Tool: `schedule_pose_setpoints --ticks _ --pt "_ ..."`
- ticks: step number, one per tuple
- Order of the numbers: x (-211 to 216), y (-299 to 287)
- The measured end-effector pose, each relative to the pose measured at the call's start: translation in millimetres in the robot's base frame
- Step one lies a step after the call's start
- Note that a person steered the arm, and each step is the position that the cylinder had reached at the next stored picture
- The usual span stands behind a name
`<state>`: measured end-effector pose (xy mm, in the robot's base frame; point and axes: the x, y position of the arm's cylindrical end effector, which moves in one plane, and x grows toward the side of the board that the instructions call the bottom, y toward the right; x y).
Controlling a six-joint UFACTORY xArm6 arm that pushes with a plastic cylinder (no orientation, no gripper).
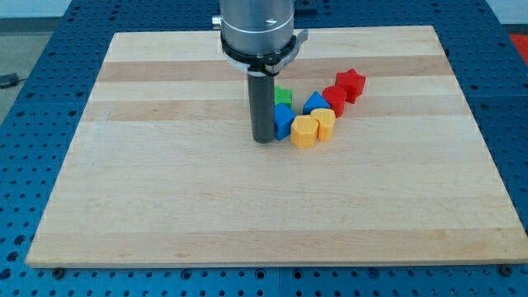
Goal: Touch the bottom of yellow hexagon blue cube and green circle
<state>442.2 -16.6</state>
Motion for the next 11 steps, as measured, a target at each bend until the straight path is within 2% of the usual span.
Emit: schedule_pose_setpoints --ticks 2,3,5,10,11 --pt "-3 -6" --pt "-18 -30" --pt "-62 -31" --pt "-83 -37" --pt "-93 -64"
